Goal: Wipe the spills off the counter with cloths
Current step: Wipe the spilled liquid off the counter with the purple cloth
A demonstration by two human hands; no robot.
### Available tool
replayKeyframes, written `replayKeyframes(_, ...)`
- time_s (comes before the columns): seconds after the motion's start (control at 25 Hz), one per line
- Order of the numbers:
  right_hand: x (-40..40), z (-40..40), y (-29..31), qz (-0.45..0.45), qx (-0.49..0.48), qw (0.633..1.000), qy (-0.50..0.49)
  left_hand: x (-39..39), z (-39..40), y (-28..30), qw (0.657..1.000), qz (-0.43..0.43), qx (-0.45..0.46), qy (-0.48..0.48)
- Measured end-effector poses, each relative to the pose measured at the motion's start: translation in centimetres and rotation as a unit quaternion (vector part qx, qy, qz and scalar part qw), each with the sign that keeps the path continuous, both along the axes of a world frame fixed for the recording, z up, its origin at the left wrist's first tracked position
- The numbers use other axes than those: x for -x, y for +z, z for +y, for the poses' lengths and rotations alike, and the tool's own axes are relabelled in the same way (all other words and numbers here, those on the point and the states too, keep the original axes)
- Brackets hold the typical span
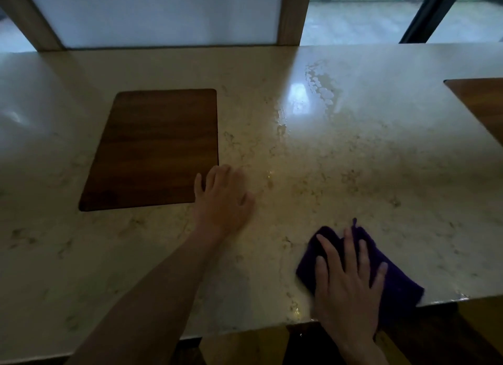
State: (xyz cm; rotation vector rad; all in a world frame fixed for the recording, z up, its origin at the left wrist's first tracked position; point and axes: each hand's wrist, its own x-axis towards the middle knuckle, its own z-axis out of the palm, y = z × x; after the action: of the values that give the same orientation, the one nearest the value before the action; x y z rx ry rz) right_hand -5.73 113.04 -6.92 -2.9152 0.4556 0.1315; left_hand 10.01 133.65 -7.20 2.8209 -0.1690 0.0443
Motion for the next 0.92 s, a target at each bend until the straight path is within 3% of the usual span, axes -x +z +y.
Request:
replayKeyframes(0.08, -3.4, -0.5, 0.1, 0.034, -0.006, 0.998, -0.044, -0.2, 0.0, -0.1, 1.0, 0.003, -0.003, 0.007)
replayKeyframes(0.24, -12.0, -3.5, 0.0, 0.0, -0.057, 0.995, -0.079, -0.3, 0.0, -0.7, 0.999, -0.011, -0.029, 0.011)
replayKeyframes(0.36, -19.8, -5.2, -0.6, -0.002, -0.039, 0.994, -0.104, -0.3, 0.0, -1.0, 0.998, -0.021, -0.051, 0.01)
replayKeyframes(0.56, -34.5, -5.1, -0.2, -0.031, -0.052, 0.996, -0.072, -0.5, 0.0, -1.2, 0.997, -0.019, -0.071, 0.004)
replayKeyframes(0.68, -43.5, -3.3, 0.1, -0.027, -0.057, 0.998, 0.001, -0.6, -0.1, -1.7, 0.997, -0.042, -0.07, -0.006)
replayKeyframes(0.76, -47.1, -0.9, -0.2, -0.02, -0.051, 0.993, 0.101, -0.7, 0.0, -2.0, 0.996, -0.049, -0.074, -0.001)
replayKeyframes(0.92, -44.8, 3.5, -0.2, -0.011, -0.027, 0.94, 0.341, -0.4, -0.2, -1.3, 0.996, -0.069, -0.049, 0.008)
